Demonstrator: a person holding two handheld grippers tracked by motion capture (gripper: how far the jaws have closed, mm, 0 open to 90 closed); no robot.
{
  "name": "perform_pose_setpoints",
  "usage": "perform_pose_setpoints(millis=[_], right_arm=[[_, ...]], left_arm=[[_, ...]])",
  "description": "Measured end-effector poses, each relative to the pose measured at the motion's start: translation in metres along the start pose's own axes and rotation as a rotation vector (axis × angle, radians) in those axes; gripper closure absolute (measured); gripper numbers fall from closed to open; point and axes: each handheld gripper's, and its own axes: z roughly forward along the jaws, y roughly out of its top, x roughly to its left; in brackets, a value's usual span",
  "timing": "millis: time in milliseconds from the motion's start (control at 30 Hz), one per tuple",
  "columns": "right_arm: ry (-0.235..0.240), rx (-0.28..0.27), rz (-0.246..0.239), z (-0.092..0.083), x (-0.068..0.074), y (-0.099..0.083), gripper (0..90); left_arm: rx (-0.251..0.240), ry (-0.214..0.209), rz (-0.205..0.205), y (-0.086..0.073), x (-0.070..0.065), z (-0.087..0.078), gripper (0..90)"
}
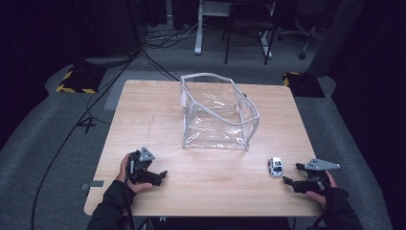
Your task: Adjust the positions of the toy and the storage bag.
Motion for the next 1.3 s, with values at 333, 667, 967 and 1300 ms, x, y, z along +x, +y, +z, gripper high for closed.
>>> perform_pose_setpoints(millis=[333,667,967,1300], right_arm=[[0.023,-0.003,-0.020,0.001,0.006,0.001,14.9],[0.048,-0.002,-0.044,0.007,0.019,0.006,14.9],[0.074,0.002,-0.069,0.017,0.036,0.016,14.8],[0.035,0.015,-0.046,0.032,0.044,0.029,7.2]], left_arm=[[0.002,-0.004,-0.001,0.000,0.000,0.000,0.1],[-0.002,0.002,0.001,0.000,0.000,0.000,0.1],[-0.002,0.003,0.001,0.000,0.000,0.000,0.1],[-0.002,0.002,0.001,0.000,0.000,0.000,0.1]])
